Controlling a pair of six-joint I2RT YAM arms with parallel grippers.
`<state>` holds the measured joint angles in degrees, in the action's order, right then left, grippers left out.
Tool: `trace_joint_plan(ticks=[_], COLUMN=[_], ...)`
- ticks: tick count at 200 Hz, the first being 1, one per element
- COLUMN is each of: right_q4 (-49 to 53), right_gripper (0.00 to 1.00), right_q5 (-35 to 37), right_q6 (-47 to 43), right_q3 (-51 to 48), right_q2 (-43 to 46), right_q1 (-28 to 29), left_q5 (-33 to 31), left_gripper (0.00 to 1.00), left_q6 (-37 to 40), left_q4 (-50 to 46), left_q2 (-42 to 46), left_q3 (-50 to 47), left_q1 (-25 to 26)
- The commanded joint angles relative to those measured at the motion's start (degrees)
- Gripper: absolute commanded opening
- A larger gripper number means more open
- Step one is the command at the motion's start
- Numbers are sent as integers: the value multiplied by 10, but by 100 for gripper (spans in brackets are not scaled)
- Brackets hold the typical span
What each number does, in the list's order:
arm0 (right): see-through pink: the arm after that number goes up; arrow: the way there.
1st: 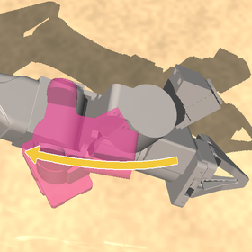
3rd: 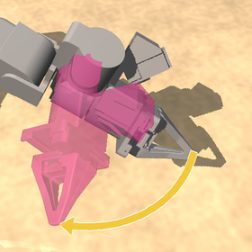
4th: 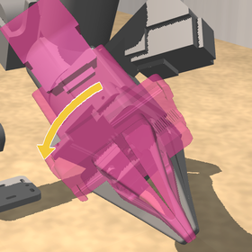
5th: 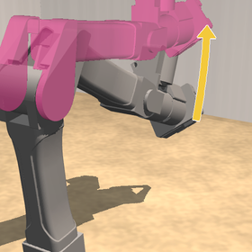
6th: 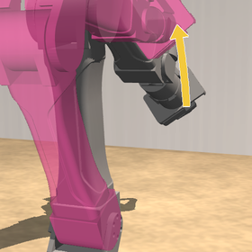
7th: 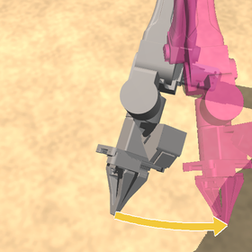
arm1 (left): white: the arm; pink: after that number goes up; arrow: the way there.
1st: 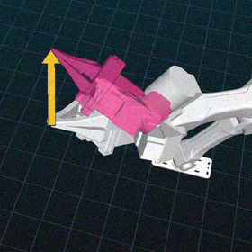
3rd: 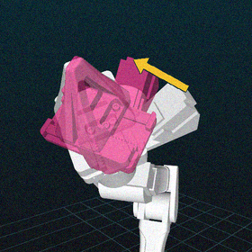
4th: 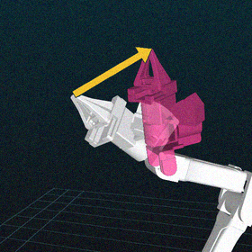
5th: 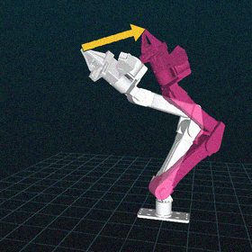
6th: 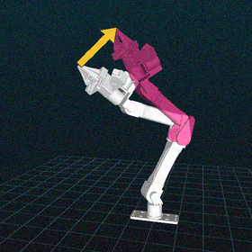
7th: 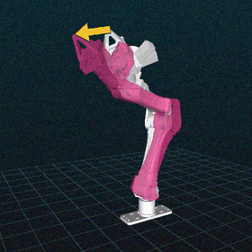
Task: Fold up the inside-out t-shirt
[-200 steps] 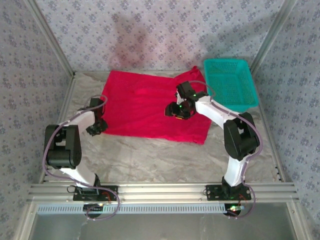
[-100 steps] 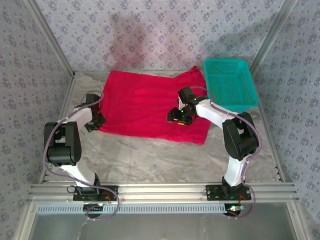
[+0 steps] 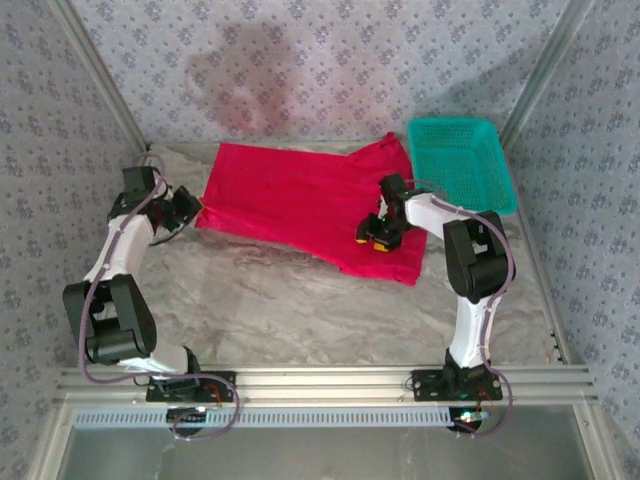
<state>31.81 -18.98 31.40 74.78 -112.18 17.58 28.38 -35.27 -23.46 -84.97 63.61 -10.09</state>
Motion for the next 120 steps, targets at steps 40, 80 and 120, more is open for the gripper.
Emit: trace_joint_plan(ticks=[40,80,120], right_q4=[89,88,95], right_gripper=[55,55,56], right_q5=[86,83,37], right_q6=[-25,-32,-49], right_q3=[3,12,41], right_q2=[-27,-16,34], right_q1=[-31,-28,1], left_q5=[214,184,90], left_gripper=[0,0,1], left_q6=[-97,-73,-44], left_q4=[137,78,0], left_q2=[19,12,77], left_q3=[-87,-76,-130], left_q1=[-64,-71,-67])
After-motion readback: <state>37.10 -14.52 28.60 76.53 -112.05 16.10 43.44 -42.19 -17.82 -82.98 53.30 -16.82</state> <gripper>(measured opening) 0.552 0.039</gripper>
